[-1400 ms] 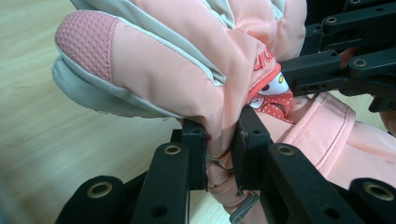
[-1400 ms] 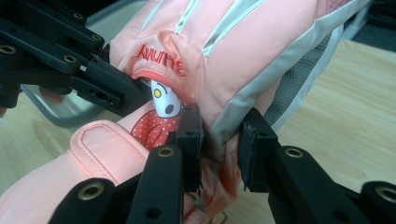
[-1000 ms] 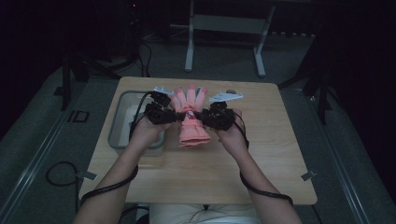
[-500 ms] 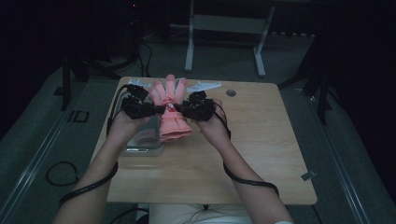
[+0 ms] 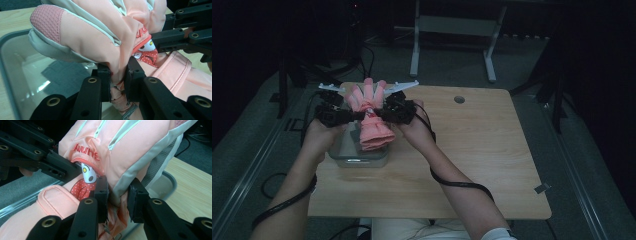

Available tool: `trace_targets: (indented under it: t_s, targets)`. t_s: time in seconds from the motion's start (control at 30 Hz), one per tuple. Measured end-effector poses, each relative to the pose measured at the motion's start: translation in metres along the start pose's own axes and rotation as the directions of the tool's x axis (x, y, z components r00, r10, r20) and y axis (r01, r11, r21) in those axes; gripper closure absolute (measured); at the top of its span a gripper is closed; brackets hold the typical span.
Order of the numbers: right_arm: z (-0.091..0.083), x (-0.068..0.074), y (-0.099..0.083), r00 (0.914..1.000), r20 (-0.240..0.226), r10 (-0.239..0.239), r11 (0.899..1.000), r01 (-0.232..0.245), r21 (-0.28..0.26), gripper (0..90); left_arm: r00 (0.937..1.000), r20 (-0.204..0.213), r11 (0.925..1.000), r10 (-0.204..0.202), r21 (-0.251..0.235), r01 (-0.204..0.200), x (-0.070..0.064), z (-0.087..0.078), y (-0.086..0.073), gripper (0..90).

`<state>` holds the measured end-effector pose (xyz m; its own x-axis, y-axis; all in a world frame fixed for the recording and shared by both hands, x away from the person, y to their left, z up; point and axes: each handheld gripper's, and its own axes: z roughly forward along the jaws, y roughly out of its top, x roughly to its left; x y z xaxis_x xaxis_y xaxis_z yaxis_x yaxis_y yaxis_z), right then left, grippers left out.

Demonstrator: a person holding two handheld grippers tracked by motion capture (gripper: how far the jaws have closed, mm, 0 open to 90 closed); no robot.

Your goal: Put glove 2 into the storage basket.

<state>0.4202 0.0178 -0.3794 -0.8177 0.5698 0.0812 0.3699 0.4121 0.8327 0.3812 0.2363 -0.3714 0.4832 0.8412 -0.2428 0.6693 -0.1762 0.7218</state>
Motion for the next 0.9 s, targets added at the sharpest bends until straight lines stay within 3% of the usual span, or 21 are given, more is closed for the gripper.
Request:
trace_targets:
  t_s: [0.33,0.5,0.9]
  targets:
    - [0.028,0.004,0.001,0.9998,-0.017,-0.014,0.999,0.015,0.032,72.4,0.9989,-0.015,0.9990,-0.045,0.000,0.045,0.022,0.007,-0.015,76.8]
    - [0.045,0.001,-0.004,0.9999,-0.009,-0.005,0.998,0.005,0.062,72.4,0.9959,-0.004,0.9958,-0.090,0.016,0.090,0.035,0.022,-0.024,76.8]
    - [0.083,-0.012,-0.018,0.9996,-0.001,0.028,0.991,-0.028,0.130,72.3,0.9897,-0.037,0.9887,-0.138,0.055,0.140,0.057,0.051,-0.035,76.8]
